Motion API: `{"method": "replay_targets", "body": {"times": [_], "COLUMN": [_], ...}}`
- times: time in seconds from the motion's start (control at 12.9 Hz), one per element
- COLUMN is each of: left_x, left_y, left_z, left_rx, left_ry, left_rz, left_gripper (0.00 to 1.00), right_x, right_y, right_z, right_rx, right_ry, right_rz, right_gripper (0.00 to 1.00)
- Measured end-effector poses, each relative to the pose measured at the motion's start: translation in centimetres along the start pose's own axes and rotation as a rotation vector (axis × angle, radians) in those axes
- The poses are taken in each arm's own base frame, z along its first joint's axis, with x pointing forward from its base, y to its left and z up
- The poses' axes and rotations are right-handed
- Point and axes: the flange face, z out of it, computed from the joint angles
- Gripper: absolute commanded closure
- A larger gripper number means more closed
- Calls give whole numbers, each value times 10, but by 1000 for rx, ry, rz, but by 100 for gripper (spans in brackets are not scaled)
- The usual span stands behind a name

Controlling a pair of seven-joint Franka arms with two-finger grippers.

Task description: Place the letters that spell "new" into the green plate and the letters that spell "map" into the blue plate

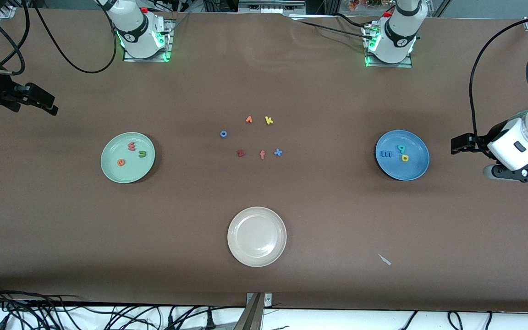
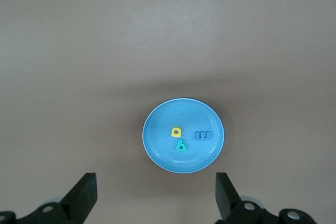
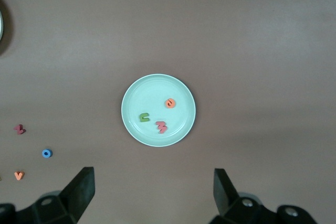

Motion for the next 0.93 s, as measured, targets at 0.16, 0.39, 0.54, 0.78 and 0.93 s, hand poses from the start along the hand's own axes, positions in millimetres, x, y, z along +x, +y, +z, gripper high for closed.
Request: {"method": "replay_targets", "body": {"times": [0.16,0.39,0.54,0.78,0.93], "left_x": [0,1,1,1,2], "left_y": [0,0,0,0,0], "left_z": [0,2,3,4,5], "left_rx": [0,0,-1,-1,-1], "left_ry": [0,-3,-5,-7,-8], "left_rz": [0,0,0,0,0], "left_gripper": [1,1,1,1,1], "right_x": [0,0,0,0,0], "right_y": [0,0,0,0,0], "right_z": [0,0,0,0,0], "right_rx": [0,0,0,0,0], "right_ry": [0,0,0,0,0], "right_rz": [0,0,-3,-28,-35], "right_gripper": [0,0,0,0,0]}}
